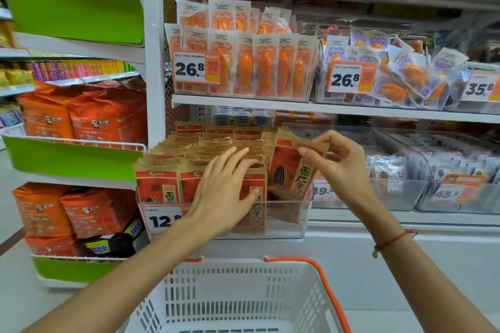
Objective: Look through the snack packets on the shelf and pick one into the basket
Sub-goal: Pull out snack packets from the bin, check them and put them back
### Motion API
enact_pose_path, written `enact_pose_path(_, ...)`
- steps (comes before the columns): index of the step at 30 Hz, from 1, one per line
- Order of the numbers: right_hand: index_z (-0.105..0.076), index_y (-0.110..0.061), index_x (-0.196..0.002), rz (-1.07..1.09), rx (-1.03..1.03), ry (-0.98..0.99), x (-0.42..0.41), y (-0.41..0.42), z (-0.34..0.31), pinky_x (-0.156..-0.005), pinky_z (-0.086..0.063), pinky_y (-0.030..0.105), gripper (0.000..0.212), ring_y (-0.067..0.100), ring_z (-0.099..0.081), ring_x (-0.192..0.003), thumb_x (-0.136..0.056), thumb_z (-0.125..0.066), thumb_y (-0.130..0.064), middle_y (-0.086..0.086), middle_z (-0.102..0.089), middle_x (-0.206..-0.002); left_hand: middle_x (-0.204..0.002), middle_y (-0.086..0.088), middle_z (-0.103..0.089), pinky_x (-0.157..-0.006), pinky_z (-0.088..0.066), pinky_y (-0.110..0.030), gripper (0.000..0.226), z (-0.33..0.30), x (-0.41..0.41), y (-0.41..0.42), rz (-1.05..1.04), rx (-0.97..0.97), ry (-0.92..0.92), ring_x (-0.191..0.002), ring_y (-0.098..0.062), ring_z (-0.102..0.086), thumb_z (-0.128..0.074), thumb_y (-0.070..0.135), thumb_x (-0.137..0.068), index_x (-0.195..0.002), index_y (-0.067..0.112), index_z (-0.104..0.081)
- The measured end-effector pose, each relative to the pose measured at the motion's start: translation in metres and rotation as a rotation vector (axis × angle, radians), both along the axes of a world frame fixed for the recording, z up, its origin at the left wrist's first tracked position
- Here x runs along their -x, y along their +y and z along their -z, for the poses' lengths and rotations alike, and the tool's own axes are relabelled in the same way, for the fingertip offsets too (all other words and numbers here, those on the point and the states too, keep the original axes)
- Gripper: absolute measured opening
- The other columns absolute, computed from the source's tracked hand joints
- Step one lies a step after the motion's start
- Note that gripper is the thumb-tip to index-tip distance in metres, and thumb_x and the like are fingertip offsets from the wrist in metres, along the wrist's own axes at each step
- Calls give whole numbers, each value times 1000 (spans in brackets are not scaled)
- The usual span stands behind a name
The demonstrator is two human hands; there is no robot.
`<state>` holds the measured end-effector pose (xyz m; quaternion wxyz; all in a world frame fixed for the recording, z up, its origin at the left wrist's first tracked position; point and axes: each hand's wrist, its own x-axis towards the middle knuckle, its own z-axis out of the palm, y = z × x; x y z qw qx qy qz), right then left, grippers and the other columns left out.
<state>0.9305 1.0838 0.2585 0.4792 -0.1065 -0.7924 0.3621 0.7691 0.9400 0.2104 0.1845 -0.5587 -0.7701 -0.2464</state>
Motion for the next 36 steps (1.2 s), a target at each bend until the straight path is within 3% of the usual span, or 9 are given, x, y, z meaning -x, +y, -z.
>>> enact_pose_path(4, -62, -11, -80, 1, 94, 266, 6, -16, -16, -73, -55, 26, 12, 13, -65, -79, -89, -69, -13, -3, -68, -80, -160, 15, -10, -119, 5, -33, 83, -11, -6, 2, 10, 14, -174, -146, -2, 2, -48, 74, -82, -148, 27, -30)
enact_pose_path(8, -66, -13, -89, -51, 259, 334, 7, -26, -22, -74, -59, 32, 5, 17, -67, -81, -89, -68, -18, 5, -70, -86, -158, 22, -11, -119, -7, -35, 100, -24, -19, -8, 90, -40, -295, -143, 6, 0, -37, 91, -67, -149, 33, -27)
enact_pose_path(13, -69, -13, -91, -144, 469, 178, 7, -35, -9, -67, -59, 27, 7, 19, -71, -80, -87, -69, -18, 7, -74, -89, -135, 26, -45, -105, -37, -30, 82, -30, -34, -35, 231, -52, -692, -124, 9, -40, -48, 88, -65, -134, 44, -44)
enact_pose_path(16, -70, -10, -94, -168, 582, 88, 13, -45, 9, -67, -60, 28, 10, 20, -72, -81, -86, -70, -16, 8, -75, -92, -121, 18, -60, -95, -50, -28, 64, -27, -36, -41, 241, -14, -964, -106, 7, -56, -63, 64, -68, -125, 36, -53)
enact_pose_path(19, -70, -6, -99, -183, 641, 35, 19, -56, 19, -73, -59, 32, 18, 23, -72, -84, -86, -70, -18, 10, -75, -95, -110, 15, -67, -83, -55, -23, 40, -10, -29, -52, 208, 29, -1109, -97, 3, -64, -64, 49, -72, -110, 36, -59)
enact_pose_path(22, -71, -10, -93, -191, 620, -41, 23, -59, 29, -65, -57, 22, 11, 14, -72, -81, -87, -69, -20, 3, -76, -89, -111, 16, -70, -85, -55, -24, 42, 8, -18, -64, 181, 75, -1196, -98, 5, -66, -70, 55, -76, -113, 37, -63)
enact_pose_path(26, -71, -15, -94, -197, 626, -262, 28, -54, 33, -65, -55, 20, 20, 11, -69, -75, -95, -58, -30, 1, -76, -86, -97, 25, -58, -53, -46, -6, 14, 14, -15, -65, 124, 39, -1292, -75, 14, -60, -63, 39, -85, -94, 42, -54)
enact_pose_path(33, -71, -5, -98, -144, 649, -286, 34, -50, 47, -63, -55, 21, 21, 14, -68, -70, -96, -58, -21, 7, -74, -81, -109, 20, -69, -93, -46, -22, 30, 18, -11, -73, 74, 83, -1305, -100, 5, -62, -64, 46, -84, -113, 39, -64)
enact_pose_path(36, -72, -11, -94, -122, 699, -275, 36, -53, 53, -63, -54, 18, 21, 9, -68, -68, -97, -57, -25, 0, -74, -77, -102, 21, -72, -85, -51, -22, 24, 16, -11, -75, 72, 75, -1326, -100, 4, -64, -65, 46, -83, -107, 41, -66)
